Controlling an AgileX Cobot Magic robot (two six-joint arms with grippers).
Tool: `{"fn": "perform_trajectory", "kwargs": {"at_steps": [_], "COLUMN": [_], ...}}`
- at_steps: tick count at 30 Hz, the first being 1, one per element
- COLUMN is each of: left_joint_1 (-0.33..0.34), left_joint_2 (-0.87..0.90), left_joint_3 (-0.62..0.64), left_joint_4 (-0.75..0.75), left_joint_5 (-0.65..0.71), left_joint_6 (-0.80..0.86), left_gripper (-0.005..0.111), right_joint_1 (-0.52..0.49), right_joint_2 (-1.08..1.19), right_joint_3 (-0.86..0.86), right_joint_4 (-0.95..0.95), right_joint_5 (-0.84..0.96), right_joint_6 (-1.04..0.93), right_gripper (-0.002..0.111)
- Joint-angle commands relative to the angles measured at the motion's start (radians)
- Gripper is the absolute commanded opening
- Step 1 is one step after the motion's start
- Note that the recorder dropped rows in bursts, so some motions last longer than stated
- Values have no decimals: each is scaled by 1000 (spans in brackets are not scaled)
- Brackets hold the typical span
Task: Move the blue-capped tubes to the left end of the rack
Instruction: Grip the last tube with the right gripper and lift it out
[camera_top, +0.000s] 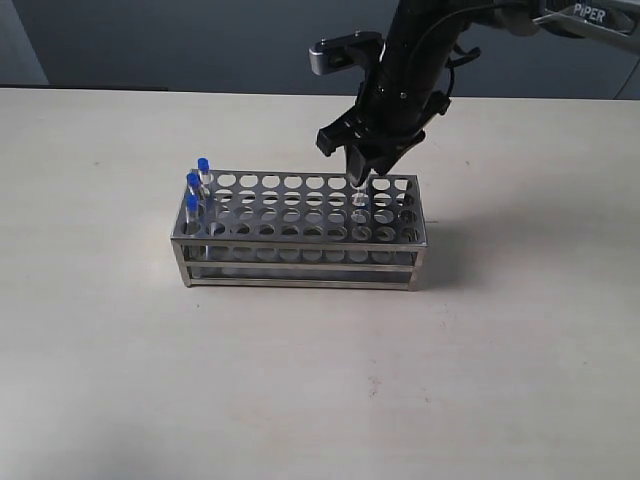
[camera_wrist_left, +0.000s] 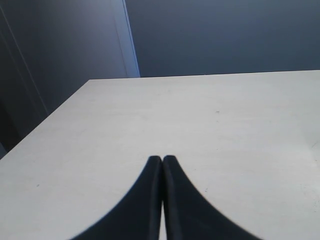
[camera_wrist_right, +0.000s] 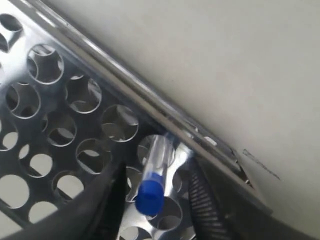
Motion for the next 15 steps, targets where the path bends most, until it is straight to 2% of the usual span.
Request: {"fn": "perform_trajectory", "kwargs": {"at_steps": [1,5,6,15], "left_joint_1": [-8,-8,-8,-8], "left_joint_2": [-4,-4,-4,-4], "left_joint_3": [5,5,5,5], "left_joint_4": [1,1,1,1], "left_joint_5": [-12,-12,-12,-12], "left_joint_6": [-4,-4,-4,-4], "left_gripper": [0,0,0,0], "right_joint_1": [-6,-6,-6,-6], "right_joint_2": [6,6,6,-36], "right_joint_3": [4,4,4,4], "right_joint_4": [-4,-4,-6,-7], "right_joint_5": [3,1,1,3], "right_joint_6": [-2,-2,-2,-8], "right_gripper": [30,2,-1,-1]}}
